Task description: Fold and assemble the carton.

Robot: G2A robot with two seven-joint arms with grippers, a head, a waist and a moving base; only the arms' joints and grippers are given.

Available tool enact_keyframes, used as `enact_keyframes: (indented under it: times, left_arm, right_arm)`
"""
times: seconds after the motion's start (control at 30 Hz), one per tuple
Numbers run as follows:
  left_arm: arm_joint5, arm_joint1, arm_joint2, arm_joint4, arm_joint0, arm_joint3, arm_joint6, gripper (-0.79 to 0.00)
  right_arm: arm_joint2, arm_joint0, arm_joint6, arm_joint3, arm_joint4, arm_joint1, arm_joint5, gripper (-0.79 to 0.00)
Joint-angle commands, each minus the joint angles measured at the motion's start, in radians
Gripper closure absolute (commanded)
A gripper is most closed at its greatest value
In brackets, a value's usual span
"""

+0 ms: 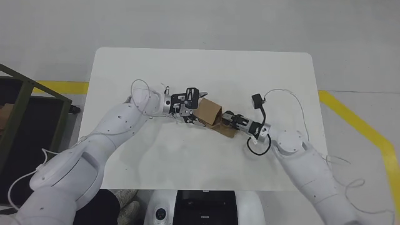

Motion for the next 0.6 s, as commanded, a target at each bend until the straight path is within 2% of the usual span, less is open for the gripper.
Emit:
enact_keyframes:
  times: [0.0,0.3,0.57]
  left_arm:
    - [0.0,0.0,-0.001,-0.001,0.001,-0.002,-0.001,-0.785]
    - [0.006,0.002,-0.009,-0.005,0.006,-0.009,-0.007,-0.785]
    - [0.004,0.006,-0.014,-0.003,0.009,-0.015,-0.009,-0.785]
  right_arm:
    - [-0.011,0.006,-0.006,0.003,0.0,-0.005,0.0,0.0]
    - [-0.055,0.028,-0.051,0.025,0.049,-0.031,-0.007,0.0]
    - [-0.091,0.077,-0.031,0.083,0.065,-0.052,-0.013,0.0]
